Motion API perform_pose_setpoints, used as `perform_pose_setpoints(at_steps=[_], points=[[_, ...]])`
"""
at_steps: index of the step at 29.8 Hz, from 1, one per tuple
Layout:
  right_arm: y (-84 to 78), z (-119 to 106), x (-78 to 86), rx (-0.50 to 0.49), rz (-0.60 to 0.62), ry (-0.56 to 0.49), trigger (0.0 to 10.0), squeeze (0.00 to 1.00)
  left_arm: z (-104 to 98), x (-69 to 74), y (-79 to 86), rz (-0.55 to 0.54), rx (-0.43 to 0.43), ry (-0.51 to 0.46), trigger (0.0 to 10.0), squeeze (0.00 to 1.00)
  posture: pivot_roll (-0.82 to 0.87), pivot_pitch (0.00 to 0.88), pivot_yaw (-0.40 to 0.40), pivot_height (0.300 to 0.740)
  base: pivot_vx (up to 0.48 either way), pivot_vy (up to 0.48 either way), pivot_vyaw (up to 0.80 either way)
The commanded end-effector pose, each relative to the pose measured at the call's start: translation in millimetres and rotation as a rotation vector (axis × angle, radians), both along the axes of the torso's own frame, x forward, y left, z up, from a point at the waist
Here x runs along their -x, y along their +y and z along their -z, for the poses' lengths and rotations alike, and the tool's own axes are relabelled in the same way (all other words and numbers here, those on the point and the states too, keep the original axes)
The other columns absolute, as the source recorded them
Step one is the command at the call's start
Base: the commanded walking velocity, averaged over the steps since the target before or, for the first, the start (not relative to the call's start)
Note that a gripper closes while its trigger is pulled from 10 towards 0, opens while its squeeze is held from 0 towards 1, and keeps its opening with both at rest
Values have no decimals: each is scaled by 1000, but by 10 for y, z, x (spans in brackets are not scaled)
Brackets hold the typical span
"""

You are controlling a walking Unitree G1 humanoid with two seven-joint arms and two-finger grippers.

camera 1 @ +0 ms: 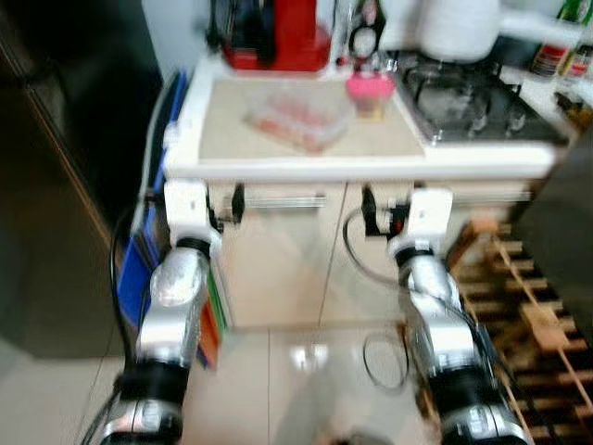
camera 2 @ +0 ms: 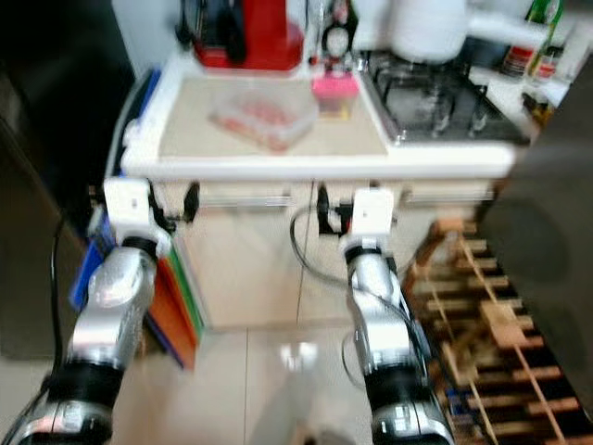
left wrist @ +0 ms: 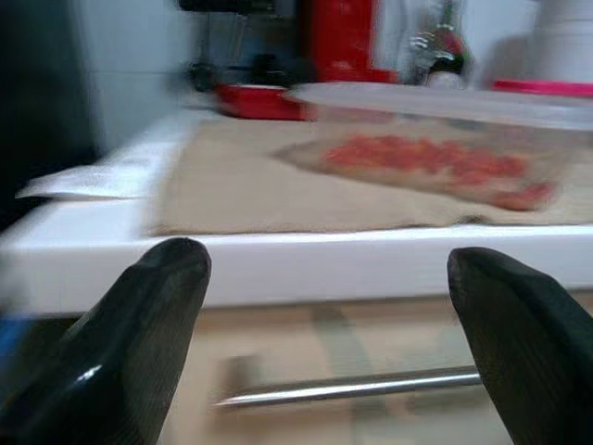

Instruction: Restocking fridge

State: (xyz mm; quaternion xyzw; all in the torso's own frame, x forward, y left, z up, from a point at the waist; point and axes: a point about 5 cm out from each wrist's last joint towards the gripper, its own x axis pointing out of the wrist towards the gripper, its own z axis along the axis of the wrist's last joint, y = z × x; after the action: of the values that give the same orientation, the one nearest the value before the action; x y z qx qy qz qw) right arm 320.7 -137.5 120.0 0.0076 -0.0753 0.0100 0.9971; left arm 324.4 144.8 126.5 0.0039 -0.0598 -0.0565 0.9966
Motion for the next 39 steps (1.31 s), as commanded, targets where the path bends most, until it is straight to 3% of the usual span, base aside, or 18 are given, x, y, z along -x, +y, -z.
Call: perform_pose_setpoints(at_steps=[1,12,17,22,28,32,33,34,37,39], points=[[81,-262,-47,-29,-11,-89,10000,169,-152,-33,50,-1,-29,-55,10000,0,-13,33,4,740,352,326,0],[116,-305,-31,-19,-21,-100,10000,169,-231,-69,77,-20,-8,-63,10000,0,-14,30,5,740,264,228,0],[125,-400,-17,-32,-24,-123,10000,161,-375,-115,118,-29,-29,-85,10000,0,-12,33,12,740,0,0,0],[177,-565,75,-31,-33,-187,10000,157,-665,-162,257,-45,-22,-154,10000,0,-14,42,23,740,0,0,0],[157,-639,149,-35,-8,-204,10000,157,-718,-219,246,5,-3,-118,10000,0,-28,43,30,740,0,0,0],[58,-573,168,-34,49,-157,10000,137,-814,-403,307,66,-9,-53,10000,0,-43,29,51,740,0,0,0],[9,-548,143,-56,77,-126,10000,0,-855,-451,350,58,7,-48,10000,0,-47,23,60,740,0,0,0],[-88,-535,94,-122,131,-87,10000,0,-908,-505,397,52,25,-43,10000,0,-50,17,68,740,0,0,0],[-130,-536,68,-172,147,-75,10000,0,-927,-514,402,49,23,-48,10000,0,-49,16,71,740,0,0,0],[-225,-524,-11,-291,168,-45,10000,0,-907,-504,352,67,15,-42,10000,0,-43,19,71,740,0,0,0]])
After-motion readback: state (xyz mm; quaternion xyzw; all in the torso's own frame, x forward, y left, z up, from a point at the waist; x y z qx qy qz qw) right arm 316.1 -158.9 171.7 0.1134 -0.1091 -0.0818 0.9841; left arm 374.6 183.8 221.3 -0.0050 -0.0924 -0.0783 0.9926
